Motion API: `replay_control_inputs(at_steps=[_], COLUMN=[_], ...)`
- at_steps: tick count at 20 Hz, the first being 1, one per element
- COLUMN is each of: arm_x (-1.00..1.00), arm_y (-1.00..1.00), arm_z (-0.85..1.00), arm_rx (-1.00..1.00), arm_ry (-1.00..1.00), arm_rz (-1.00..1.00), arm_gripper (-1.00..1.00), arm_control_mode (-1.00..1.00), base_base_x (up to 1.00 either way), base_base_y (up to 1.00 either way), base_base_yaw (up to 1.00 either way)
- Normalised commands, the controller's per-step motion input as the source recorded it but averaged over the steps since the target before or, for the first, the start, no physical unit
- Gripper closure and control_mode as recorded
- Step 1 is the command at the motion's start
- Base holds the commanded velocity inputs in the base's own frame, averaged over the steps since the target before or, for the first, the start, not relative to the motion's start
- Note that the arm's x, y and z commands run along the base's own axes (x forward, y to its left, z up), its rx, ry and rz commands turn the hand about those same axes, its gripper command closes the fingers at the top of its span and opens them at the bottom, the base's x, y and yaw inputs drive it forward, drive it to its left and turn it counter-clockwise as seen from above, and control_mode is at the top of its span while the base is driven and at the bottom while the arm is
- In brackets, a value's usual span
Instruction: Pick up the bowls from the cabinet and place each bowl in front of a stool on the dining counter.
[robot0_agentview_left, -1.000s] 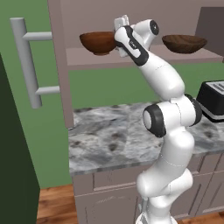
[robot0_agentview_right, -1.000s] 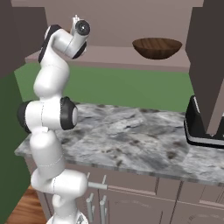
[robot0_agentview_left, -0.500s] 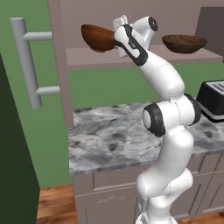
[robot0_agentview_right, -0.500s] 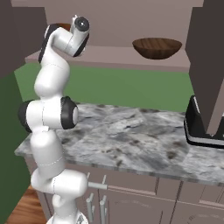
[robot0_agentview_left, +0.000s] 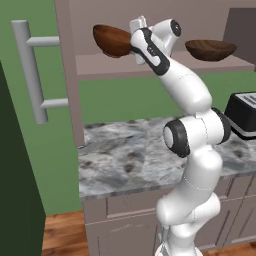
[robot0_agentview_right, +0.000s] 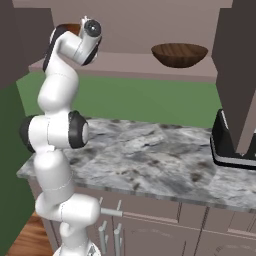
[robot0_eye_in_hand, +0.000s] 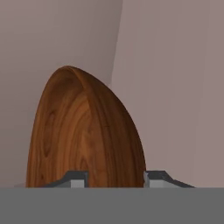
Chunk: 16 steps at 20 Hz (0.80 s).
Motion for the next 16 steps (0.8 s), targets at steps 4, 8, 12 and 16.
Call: replay_control_inputs(at_steps=[4, 8, 12, 16], arm_x=[-0.56, -0.84, -0.91, -0.94], arm_y=[-0.07, -0.19, -0.33, -0.40], arm_z=[0.00, 0.00, 0.00, 0.00], arm_rx=[-0.01, -0.07, -0.17, -0.20], arm_ry=[-0.20, -0.15, -0.04, 0.00], arm_rz=[0.00, 0.00, 0.00, 0.00], arm_gripper=[1.00, 1.00, 1.00, 1.00], arm_control_mode=[-1.00, -1.00, -1.00, -1.00], base_base_x=[0.00, 0.00, 0.00, 0.00], base_base_y=[0.00, 0.00, 0.00, 0.00], base_base_yaw=[0.00, 0.00, 0.00, 0.00])
